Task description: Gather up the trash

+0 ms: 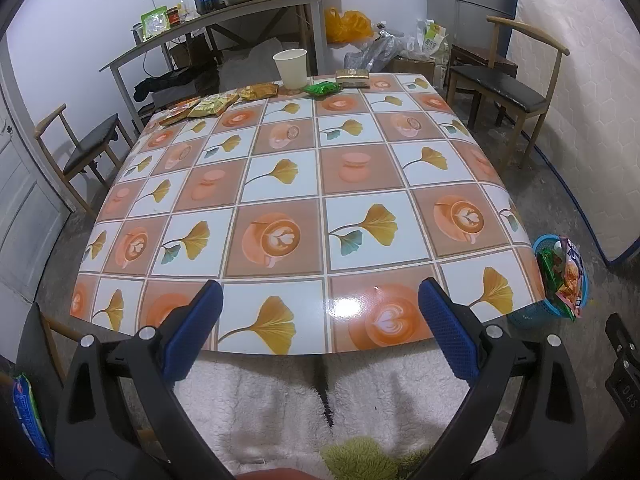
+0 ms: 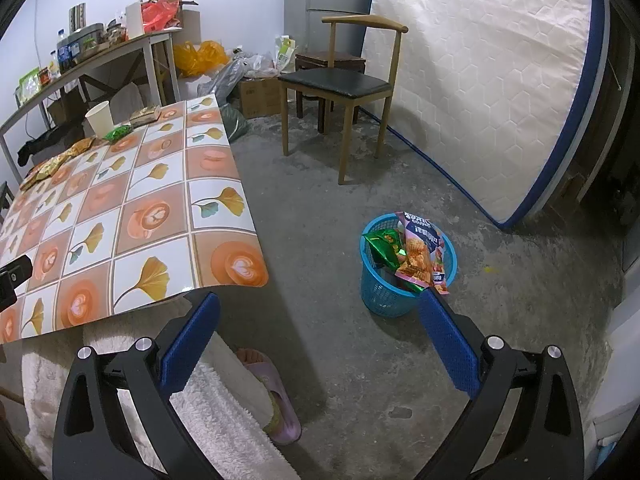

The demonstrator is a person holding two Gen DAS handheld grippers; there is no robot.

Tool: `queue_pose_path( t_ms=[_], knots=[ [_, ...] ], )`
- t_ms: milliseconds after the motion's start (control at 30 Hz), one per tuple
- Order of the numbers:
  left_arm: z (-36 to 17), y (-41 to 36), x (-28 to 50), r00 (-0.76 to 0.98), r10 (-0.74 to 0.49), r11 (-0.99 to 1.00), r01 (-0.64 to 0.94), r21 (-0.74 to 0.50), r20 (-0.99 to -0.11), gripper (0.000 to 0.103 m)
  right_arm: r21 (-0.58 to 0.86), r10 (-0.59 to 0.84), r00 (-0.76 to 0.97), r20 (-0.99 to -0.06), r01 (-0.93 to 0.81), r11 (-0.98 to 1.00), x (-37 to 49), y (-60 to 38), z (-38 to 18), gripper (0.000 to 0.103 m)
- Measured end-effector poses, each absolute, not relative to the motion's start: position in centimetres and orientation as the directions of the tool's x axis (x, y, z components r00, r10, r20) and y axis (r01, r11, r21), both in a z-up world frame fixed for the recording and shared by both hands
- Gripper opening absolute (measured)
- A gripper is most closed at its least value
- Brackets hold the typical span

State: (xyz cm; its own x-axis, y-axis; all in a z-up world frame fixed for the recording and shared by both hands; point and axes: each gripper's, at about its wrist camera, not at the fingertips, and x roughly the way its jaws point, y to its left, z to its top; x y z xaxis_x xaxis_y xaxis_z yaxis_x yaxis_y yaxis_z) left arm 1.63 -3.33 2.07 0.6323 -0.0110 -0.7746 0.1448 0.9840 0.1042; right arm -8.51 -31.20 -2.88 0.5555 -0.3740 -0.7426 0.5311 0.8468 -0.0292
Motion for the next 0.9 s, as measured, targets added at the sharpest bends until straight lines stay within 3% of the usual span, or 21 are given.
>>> queue_pose_path(
  t_ms=[900],
  knots=[
    [2.35, -3.44, 1.48, 0.638, -0.009, 0.984, 0.142, 0.106, -0.77, 0.094, -0.026, -0.374, 0.562, -0.738, 0.53, 0.848, -7.99, -31.18, -2.15, 0.096]
  ],
)
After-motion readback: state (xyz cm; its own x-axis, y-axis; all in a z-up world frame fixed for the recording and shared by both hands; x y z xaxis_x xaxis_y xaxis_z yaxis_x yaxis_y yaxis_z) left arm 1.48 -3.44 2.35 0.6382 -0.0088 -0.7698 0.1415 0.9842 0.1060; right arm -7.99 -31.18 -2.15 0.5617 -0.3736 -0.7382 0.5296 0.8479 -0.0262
